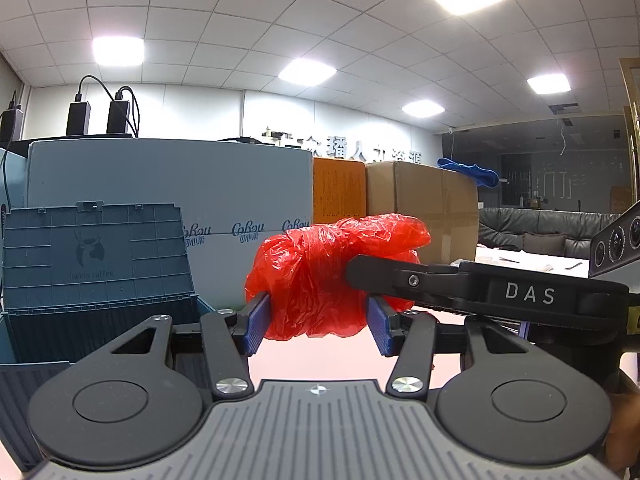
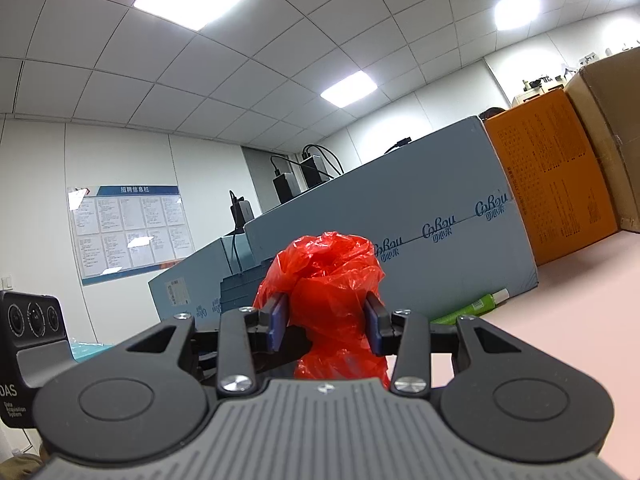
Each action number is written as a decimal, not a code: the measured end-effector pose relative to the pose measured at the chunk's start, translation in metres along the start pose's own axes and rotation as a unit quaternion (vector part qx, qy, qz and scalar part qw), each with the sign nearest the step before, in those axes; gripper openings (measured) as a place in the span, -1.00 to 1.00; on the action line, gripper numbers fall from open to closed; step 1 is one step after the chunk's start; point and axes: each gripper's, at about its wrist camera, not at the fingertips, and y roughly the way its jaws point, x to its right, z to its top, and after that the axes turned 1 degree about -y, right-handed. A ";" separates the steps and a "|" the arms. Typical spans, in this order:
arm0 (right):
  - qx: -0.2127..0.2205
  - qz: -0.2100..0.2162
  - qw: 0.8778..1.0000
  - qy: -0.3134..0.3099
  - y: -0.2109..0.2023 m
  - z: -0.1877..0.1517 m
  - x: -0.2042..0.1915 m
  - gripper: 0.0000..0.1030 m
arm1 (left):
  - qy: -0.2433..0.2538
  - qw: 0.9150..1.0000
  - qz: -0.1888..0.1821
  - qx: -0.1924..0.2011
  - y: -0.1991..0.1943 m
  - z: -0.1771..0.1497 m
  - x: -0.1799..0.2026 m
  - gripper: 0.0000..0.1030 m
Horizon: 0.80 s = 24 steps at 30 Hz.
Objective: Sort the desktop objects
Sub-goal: 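Lift the red bag with both grippers and carry it over the blue box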
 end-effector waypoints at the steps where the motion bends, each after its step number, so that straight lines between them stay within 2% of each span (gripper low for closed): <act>1: 0.001 0.000 1.000 0.001 0.001 0.000 0.000 -0.14 | 0.000 1.000 0.000 0.000 0.000 0.000 0.000 -0.10; 11: 0.008 -0.005 1.000 0.008 0.004 -0.002 -0.006 -0.14 | -0.001 1.000 0.004 0.005 -0.003 0.001 -0.003 -0.10; 24: 0.029 -0.031 0.999 0.001 -0.005 -0.003 -0.016 -0.14 | -0.001 1.000 -0.015 0.016 -0.008 0.001 -0.004 -0.10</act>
